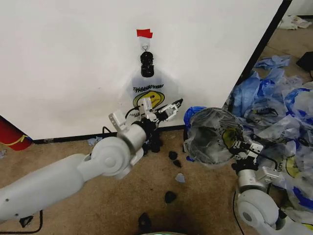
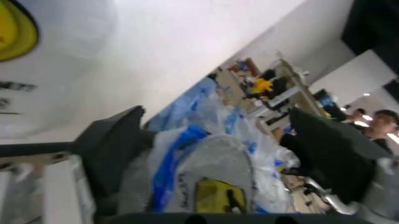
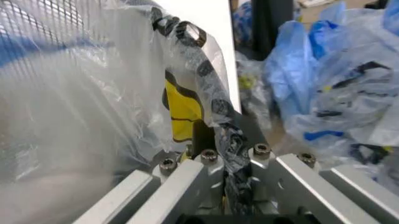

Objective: Pick up the garbage bag from the wall and place it over the trash bin.

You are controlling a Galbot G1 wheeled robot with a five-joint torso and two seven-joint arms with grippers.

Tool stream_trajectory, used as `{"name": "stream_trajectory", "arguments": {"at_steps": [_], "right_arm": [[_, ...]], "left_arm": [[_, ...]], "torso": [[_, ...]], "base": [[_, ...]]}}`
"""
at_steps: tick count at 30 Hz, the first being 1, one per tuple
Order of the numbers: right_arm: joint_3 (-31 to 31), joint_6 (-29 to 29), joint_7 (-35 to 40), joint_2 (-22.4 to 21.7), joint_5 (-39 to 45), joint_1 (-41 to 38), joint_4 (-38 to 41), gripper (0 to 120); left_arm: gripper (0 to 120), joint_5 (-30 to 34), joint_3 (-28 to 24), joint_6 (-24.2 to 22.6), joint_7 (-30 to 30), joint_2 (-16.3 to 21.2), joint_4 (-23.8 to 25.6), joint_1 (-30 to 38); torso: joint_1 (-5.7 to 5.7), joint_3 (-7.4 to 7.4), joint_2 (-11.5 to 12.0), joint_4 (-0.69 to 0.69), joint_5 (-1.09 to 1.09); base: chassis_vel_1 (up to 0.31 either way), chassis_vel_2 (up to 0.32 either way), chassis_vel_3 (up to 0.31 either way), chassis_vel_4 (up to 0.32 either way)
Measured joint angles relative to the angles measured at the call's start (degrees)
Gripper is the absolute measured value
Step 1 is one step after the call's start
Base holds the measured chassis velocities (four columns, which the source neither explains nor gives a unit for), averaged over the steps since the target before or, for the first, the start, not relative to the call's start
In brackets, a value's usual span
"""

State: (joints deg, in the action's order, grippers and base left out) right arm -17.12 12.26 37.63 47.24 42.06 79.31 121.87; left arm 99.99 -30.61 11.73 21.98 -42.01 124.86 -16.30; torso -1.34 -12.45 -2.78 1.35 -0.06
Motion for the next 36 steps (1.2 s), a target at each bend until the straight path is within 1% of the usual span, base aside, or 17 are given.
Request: {"name": "stream_trajectory", "arguments": {"at_steps": [3,9,18,28,36], "right_arm": [[0.0,0.3,-1.0,-0.1,0.1,0.1,0.0,0],[0.0,0.3,-1.5,0.0,0.0,0.2,0.0,0],[0.3,0.2,-1.5,0.7,-0.2,1.0,0.6,0],[0.2,-0.3,-1.3,0.4,-0.3,1.4,1.6,0],[0.2,-0.5,-1.0,0.4,-0.3,1.4,2.0,0]], "left_arm": [[100,-0.2,-0.4,0.2,-1.2,-0.5,0.0,-0.3],[100,-1.4,-1.4,0.4,-2.0,-1.3,-0.5,-0.8],[100,-4.2,-3.1,1.0,-3.3,-2.9,-3.9,-1.6],[100,-4.8,-4.0,1.7,-2.9,-5.8,-6.0,-2.7],[100,-4.9,-4.4,1.9,-2.5,-6.4,-6.9,-2.4]], "torso": [[0.0,0.0,0.0,0.01,0.0],[0.0,0.0,0.0,0.01,0.0],[0.0,0.0,0.0,0.0,0.01],[0.0,0.0,0.0,0.0,0.0],[0.0,0.0,0.0,0.0,0.01]], "base": [[0.0,0.0,0.0,0.0],[0.0,0.0,0.0,0.0],[0.0,0.0,0.0,0.0],[0.0,0.0,0.0,0.0],[0.0,0.0,0.0,0.0]]}}
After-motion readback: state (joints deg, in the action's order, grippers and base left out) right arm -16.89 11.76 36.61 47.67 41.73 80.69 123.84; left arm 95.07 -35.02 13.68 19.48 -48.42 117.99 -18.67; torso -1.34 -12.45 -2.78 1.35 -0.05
